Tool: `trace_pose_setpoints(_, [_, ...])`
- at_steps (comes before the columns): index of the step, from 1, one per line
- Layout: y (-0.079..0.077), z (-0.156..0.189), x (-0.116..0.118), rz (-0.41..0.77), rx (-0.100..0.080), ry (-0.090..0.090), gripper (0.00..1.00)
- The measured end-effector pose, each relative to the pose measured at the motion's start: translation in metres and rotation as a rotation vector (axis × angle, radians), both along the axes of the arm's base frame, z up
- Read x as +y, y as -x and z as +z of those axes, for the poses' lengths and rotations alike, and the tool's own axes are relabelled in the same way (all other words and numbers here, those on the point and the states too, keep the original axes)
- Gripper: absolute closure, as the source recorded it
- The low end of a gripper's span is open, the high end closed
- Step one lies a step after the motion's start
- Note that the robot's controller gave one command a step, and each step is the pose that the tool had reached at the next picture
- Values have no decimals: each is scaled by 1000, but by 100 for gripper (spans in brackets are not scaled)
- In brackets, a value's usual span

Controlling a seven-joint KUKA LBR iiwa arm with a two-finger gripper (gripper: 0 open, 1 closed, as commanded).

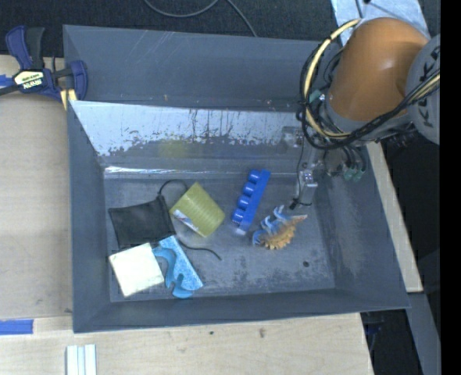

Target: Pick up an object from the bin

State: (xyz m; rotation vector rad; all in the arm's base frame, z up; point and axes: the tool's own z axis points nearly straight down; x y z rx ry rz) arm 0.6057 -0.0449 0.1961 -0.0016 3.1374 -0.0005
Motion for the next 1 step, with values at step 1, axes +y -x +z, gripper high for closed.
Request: trace_pose_setpoints(1, [0, 0, 0, 0, 0, 0, 0])
